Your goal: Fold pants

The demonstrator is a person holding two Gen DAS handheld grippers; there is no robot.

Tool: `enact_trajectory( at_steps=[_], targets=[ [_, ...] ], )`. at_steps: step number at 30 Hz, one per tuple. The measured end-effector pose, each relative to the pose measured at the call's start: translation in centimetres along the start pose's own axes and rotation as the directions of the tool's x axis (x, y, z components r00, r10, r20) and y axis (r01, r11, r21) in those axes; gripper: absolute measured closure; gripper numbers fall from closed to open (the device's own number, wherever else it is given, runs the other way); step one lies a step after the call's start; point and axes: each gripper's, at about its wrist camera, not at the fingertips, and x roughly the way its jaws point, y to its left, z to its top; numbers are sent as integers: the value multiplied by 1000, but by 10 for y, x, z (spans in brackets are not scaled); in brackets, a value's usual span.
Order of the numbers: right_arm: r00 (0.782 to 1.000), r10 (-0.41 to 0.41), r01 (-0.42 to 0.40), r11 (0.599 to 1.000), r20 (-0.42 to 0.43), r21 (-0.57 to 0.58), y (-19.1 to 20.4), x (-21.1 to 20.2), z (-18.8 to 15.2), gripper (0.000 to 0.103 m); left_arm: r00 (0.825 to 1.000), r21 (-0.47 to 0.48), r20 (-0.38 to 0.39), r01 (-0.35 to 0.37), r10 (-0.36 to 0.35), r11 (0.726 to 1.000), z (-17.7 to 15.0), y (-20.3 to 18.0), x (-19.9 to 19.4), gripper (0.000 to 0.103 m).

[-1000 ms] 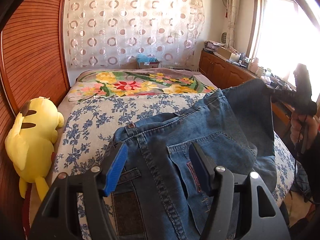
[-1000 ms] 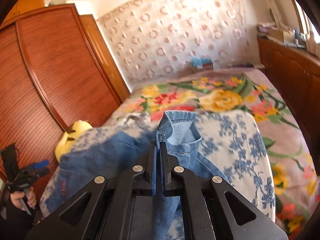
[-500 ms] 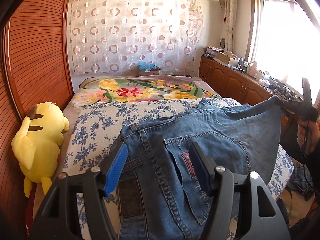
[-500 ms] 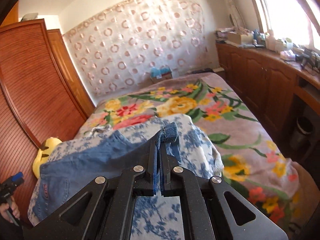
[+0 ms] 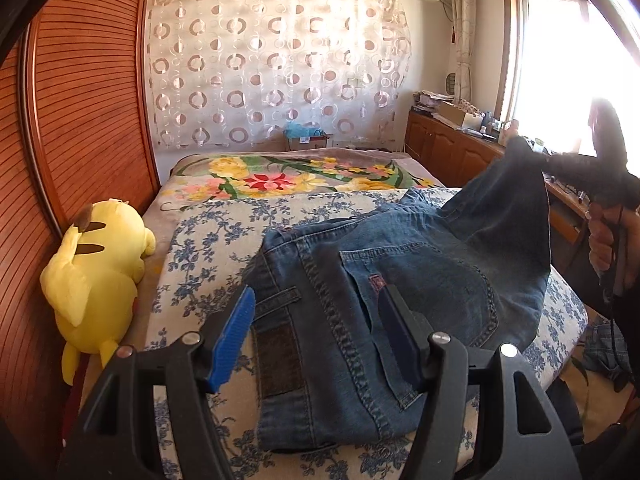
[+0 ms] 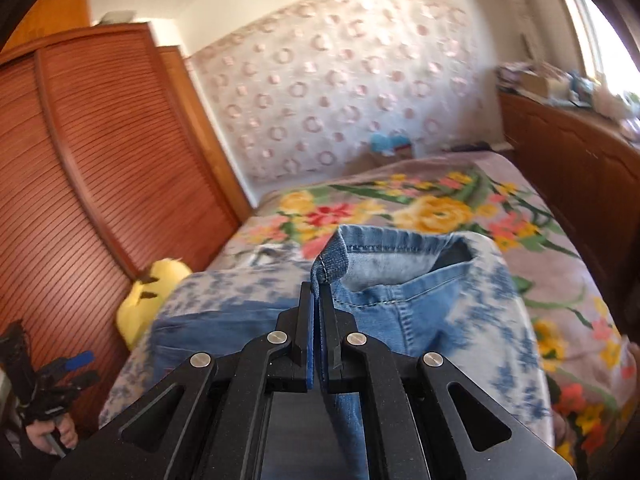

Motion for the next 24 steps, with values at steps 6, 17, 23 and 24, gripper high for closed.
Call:
enact_trajectory(
  at_steps=[6, 17, 23, 24],
  targets=[
    [981, 187, -191, 976, -42, -103, 102, 19, -5, 103, 1000, -7, 13, -24, 24, 1000, -3, 15, -12, 39],
    [901, 302, -361, 920, -312, -153, 176, 66, -95, 103, 999, -59, 4, -48, 48, 997, -15, 40, -11, 39],
    [907, 222, -308, 929, -358, -203, 166, 70, -112, 81, 1000, -49, -7, -27, 27, 998, -15, 28, -5, 39],
    [908, 223, -309, 928, -354, -210, 165, 67, -113, 79, 1000, -45, -8, -21, 21, 999, -15, 25, -3, 39]
  ],
)
